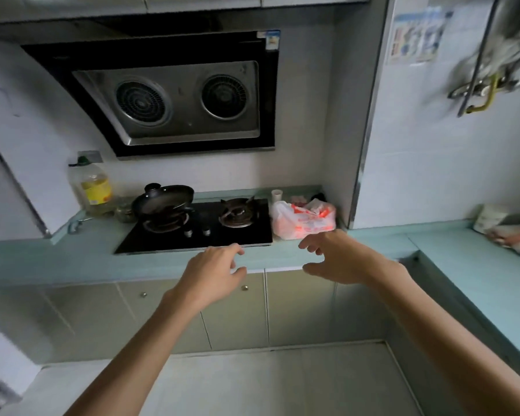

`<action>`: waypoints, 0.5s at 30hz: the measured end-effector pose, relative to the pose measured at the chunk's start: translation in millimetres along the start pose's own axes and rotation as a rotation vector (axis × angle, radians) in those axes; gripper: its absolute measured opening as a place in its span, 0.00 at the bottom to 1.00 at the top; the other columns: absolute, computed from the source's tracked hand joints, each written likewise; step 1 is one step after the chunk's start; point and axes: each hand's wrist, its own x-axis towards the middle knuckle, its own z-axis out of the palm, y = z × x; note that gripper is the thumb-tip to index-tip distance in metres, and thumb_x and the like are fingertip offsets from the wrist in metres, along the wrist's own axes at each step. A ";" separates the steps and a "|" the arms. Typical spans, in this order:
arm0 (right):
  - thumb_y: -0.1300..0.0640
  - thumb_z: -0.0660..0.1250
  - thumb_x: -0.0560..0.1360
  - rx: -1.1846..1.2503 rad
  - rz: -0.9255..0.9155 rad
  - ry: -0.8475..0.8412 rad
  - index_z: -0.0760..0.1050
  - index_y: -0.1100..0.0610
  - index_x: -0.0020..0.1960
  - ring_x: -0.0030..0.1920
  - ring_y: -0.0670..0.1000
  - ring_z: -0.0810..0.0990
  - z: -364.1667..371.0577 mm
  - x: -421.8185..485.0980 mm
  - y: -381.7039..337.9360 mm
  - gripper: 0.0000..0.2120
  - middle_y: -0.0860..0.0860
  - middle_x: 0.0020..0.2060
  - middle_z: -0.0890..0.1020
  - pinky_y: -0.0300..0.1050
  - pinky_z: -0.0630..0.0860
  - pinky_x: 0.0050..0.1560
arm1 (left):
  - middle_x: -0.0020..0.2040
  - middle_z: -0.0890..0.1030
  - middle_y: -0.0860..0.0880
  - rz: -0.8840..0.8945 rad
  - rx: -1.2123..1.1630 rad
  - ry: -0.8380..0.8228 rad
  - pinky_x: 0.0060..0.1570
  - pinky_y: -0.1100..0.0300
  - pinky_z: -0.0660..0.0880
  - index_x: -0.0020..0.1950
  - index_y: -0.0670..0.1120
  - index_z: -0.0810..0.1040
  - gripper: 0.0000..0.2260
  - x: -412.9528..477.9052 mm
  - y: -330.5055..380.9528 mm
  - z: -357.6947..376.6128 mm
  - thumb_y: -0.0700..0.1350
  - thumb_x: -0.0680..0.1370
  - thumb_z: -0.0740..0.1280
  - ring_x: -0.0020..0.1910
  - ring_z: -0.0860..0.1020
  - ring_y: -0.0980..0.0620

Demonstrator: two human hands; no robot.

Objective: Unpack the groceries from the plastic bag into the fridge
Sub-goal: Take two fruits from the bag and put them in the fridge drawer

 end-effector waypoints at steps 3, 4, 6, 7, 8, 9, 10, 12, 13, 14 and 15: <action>0.49 0.70 0.74 0.025 0.074 0.036 0.71 0.50 0.69 0.61 0.50 0.77 -0.7 19.2 39.6 0.24 0.49 0.63 0.79 0.48 0.76 0.61 | 0.54 0.81 0.55 0.060 -0.006 -0.034 0.50 0.55 0.75 0.67 0.55 0.72 0.19 47.3 21.4 21.7 0.54 0.76 0.65 0.52 0.80 0.52; 0.50 0.70 0.74 0.027 0.098 0.046 0.71 0.50 0.69 0.62 0.50 0.77 -0.2 27.9 52.5 0.24 0.49 0.63 0.78 0.48 0.75 0.62 | 0.55 0.81 0.55 0.081 -0.011 -0.038 0.50 0.55 0.75 0.68 0.55 0.72 0.20 65.9 26.5 29.2 0.54 0.76 0.65 0.52 0.80 0.52; 0.51 0.69 0.75 0.024 0.141 0.054 0.70 0.50 0.69 0.63 0.50 0.76 0.9 49.1 76.9 0.24 0.49 0.64 0.77 0.48 0.75 0.62 | 0.56 0.81 0.54 0.117 -0.023 -0.045 0.50 0.55 0.75 0.67 0.54 0.73 0.19 103.6 34.5 43.2 0.53 0.76 0.66 0.53 0.80 0.52; 0.51 0.69 0.75 0.020 0.158 0.054 0.70 0.50 0.70 0.64 0.50 0.76 1.2 61.4 88.7 0.24 0.49 0.65 0.77 0.48 0.75 0.62 | 0.57 0.81 0.54 0.132 -0.026 -0.052 0.50 0.55 0.75 0.67 0.54 0.73 0.19 122.5 36.8 50.3 0.53 0.76 0.66 0.53 0.80 0.52; 0.51 0.68 0.75 0.017 0.174 0.054 0.70 0.50 0.70 0.64 0.51 0.76 1.4 74.9 100.2 0.24 0.50 0.65 0.77 0.48 0.74 0.62 | 0.57 0.82 0.54 0.145 -0.026 -0.058 0.50 0.55 0.75 0.66 0.54 0.74 0.18 141.7 37.6 57.5 0.53 0.76 0.66 0.53 0.80 0.51; 0.52 0.68 0.75 0.013 0.189 0.053 0.70 0.51 0.70 0.64 0.51 0.76 0.8 89.7 111.2 0.24 0.50 0.65 0.78 0.49 0.74 0.62 | 0.57 0.81 0.54 0.157 -0.025 -0.064 0.49 0.55 0.76 0.65 0.53 0.74 0.17 161.5 37.4 64.4 0.53 0.76 0.66 0.53 0.80 0.51; 0.52 0.68 0.75 0.009 0.202 0.049 0.70 0.51 0.70 0.64 0.52 0.76 -0.2 105.5 121.7 0.24 0.50 0.65 0.78 0.49 0.74 0.63 | 0.57 0.81 0.53 0.168 -0.023 -0.066 0.49 0.54 0.76 0.64 0.53 0.75 0.17 181.9 36.3 70.4 0.53 0.76 0.66 0.53 0.80 0.51; 0.52 0.69 0.75 0.009 0.223 0.040 0.71 0.51 0.70 0.63 0.52 0.77 -3.7 139.8 141.2 0.24 0.50 0.64 0.78 0.47 0.75 0.62 | 0.57 0.81 0.52 0.186 -0.030 -0.070 0.49 0.54 0.77 0.65 0.53 0.76 0.17 224.7 32.4 80.0 0.53 0.76 0.66 0.53 0.80 0.50; 0.53 0.69 0.75 0.006 0.228 0.038 0.72 0.51 0.69 0.61 0.52 0.78 -6.3 158.4 150.4 0.23 0.50 0.63 0.79 0.46 0.74 0.60 | 0.57 0.82 0.52 0.192 -0.031 -0.075 0.49 0.54 0.77 0.65 0.53 0.76 0.17 246.6 30.1 84.2 0.52 0.76 0.66 0.53 0.80 0.50; 0.53 0.69 0.75 0.000 0.229 0.037 0.72 0.51 0.69 0.60 0.52 0.79 -9.1 177.1 159.1 0.23 0.50 0.63 0.80 0.45 0.75 0.59 | 0.57 0.82 0.52 0.201 -0.028 -0.080 0.48 0.54 0.77 0.65 0.53 0.76 0.17 268.3 27.9 88.1 0.52 0.76 0.66 0.53 0.80 0.50; 0.53 0.69 0.75 -0.003 0.230 0.034 0.73 0.51 0.68 0.58 0.52 0.80 -11.8 195.2 167.3 0.22 0.50 0.62 0.80 0.45 0.75 0.58 | 0.56 0.82 0.52 0.212 -0.023 -0.085 0.47 0.55 0.77 0.64 0.53 0.76 0.16 289.3 26.4 92.0 0.52 0.77 0.65 0.52 0.80 0.50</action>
